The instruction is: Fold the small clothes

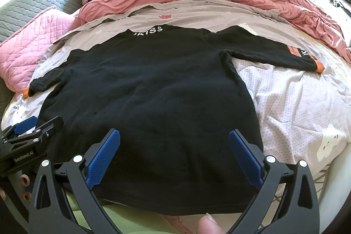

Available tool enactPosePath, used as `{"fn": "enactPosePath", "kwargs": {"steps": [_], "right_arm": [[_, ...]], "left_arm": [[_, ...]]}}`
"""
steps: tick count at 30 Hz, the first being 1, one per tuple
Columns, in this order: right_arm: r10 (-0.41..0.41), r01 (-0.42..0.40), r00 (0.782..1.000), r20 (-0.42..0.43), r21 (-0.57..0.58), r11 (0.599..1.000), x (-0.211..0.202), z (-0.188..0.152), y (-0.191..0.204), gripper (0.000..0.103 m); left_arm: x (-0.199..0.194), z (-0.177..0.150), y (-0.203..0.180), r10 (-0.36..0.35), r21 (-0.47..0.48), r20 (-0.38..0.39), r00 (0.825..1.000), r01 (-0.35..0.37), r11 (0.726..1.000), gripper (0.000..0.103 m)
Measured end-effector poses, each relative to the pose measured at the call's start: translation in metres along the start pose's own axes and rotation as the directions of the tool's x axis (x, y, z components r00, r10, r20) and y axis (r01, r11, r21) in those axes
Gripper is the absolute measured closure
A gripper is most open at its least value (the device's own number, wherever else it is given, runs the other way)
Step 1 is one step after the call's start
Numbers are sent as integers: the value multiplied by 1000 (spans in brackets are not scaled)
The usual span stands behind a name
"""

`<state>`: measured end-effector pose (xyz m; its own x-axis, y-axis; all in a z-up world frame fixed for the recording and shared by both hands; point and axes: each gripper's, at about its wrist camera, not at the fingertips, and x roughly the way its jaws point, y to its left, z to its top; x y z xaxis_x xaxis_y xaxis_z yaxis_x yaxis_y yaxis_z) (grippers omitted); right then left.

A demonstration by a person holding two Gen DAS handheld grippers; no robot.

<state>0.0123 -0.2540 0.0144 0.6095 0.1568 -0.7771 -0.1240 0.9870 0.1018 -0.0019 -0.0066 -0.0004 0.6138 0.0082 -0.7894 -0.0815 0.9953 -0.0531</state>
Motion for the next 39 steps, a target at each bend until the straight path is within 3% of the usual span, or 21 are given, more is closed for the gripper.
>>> {"fn": "enactPosePath", "kwargs": {"steps": [10, 20, 29, 39], "right_arm": [[9, -9, 1000, -5, 10, 1000, 8, 6, -6, 4], [-14, 14, 1000, 27, 12, 1000, 29, 38, -28, 4], [-48, 44, 997, 58, 69, 997, 49, 74, -67, 4], [-129, 115, 988, 85, 160, 981, 66, 110, -138, 4]], "left_arm": [[7, 5, 0, 7, -8, -19, 1000, -7, 1000, 9], [22, 38, -9, 28, -3, -20, 999, -28, 1000, 9], [46, 74, -14, 34, -18, -36, 999, -34, 999, 9], [78, 106, -29, 10, -6, -55, 998, -10, 1000, 9]]}}
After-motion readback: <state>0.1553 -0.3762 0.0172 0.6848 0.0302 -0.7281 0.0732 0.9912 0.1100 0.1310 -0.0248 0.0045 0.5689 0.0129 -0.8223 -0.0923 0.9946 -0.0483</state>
